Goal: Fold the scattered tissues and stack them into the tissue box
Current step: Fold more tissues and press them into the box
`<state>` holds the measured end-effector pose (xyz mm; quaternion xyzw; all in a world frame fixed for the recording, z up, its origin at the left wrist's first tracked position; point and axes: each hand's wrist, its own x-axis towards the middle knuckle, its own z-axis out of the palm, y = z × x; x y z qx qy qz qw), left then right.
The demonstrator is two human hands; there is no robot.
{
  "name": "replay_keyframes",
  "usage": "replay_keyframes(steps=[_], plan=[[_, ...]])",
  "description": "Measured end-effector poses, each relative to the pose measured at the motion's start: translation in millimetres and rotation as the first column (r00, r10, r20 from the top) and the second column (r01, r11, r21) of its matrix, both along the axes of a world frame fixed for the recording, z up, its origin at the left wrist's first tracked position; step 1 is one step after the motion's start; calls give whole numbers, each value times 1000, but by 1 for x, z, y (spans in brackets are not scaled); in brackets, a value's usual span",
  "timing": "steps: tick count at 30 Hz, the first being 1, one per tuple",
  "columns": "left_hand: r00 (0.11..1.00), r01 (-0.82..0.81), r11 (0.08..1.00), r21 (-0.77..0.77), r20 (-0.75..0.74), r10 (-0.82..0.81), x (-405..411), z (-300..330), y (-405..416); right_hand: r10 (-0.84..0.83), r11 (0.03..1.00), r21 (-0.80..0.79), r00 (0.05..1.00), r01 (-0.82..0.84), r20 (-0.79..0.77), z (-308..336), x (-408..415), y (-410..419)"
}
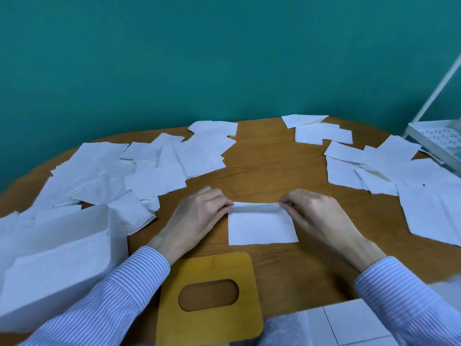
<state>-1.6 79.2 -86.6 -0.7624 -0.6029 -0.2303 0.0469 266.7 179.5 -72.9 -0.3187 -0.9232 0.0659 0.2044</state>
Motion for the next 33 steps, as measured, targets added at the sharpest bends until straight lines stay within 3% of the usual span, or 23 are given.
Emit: replay_keyframes(steps=[6, 13, 15, 18, 21, 25, 28, 33], plan=[[997, 46, 999, 0, 66, -46, 3, 20, -2, -4, 1000, 7, 996, 5, -87, 14, 3, 2], [987, 158, 978, -136, -6, -160, 8, -6, -26, 113, 993, 5, 986, -114, 125, -18, 32, -27], [982, 185, 965, -188, 66, -175, 11, -11, -29, 126, 992, -18, 976, -125, 176, -23, 36, -28], [971, 182, 968, -173, 190, -149, 15, -11, -30, 86, 996, 0, 989, -87, 124, -12, 35, -24], [989, 140, 949, -284, 90, -119, 15, -11, -17, 41, 999, -4, 997, -41, 69, -5, 24, -16], [975, 162, 891, -424, -69, -211, 15, -18, -5, 123, 992, -19, 954, -122, 273, -20, 0, -11], [979, 162, 894, -417, -47, -200, 15, -16, -4, 152, 988, -34, 915, -150, 375, -38, 2, -10], [995, 94, 948, -305, -6, -100, 16, -19, 11, 85, 996, 2, 967, -88, 242, -34, 4, -7]])
